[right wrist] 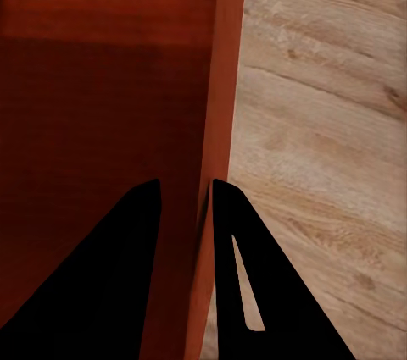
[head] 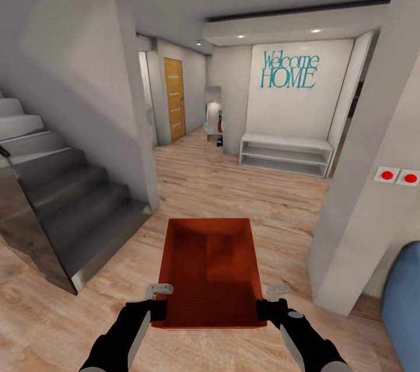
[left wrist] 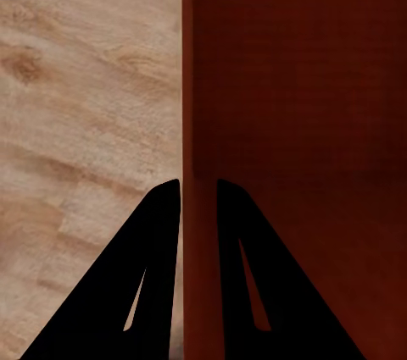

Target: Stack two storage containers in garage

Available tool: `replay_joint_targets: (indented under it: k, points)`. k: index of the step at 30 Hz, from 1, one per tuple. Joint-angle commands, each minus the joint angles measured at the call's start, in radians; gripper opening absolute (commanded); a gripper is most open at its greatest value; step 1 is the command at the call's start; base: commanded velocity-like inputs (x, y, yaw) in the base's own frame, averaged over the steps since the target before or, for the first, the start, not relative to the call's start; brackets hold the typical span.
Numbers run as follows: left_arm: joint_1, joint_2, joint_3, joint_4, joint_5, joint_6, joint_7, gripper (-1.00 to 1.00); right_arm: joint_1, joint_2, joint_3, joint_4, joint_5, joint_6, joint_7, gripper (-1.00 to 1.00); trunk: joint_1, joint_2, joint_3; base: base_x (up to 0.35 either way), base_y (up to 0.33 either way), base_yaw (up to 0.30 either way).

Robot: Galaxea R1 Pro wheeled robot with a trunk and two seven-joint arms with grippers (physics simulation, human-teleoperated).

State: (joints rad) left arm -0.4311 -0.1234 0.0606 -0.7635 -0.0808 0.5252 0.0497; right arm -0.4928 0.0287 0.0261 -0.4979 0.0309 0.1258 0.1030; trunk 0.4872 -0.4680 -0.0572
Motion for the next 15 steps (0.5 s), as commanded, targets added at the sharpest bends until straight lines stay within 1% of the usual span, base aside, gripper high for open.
replay_joint_targets:
  k: [1, 15]
  points:
    - [0.0, 0.013, 0.004, 0.0, -0.043, 0.007, 0.01, -1.0, -0.001, -0.001, -0.002, -0.008, 0.004, -0.005, -0.002, -1.0, 0.001, -0.002, -0.002, 0.327, 0.0, 0.0]
    - [0.0, 0.013, 0.004, 0.001, -0.043, 0.007, 0.01, -1.0, -0.001, -0.001, -0.001, -0.008, 0.005, -0.005, -0.002, -1.0, 0.001, -0.002, -0.002, 0.327, 0.0, 0.0]
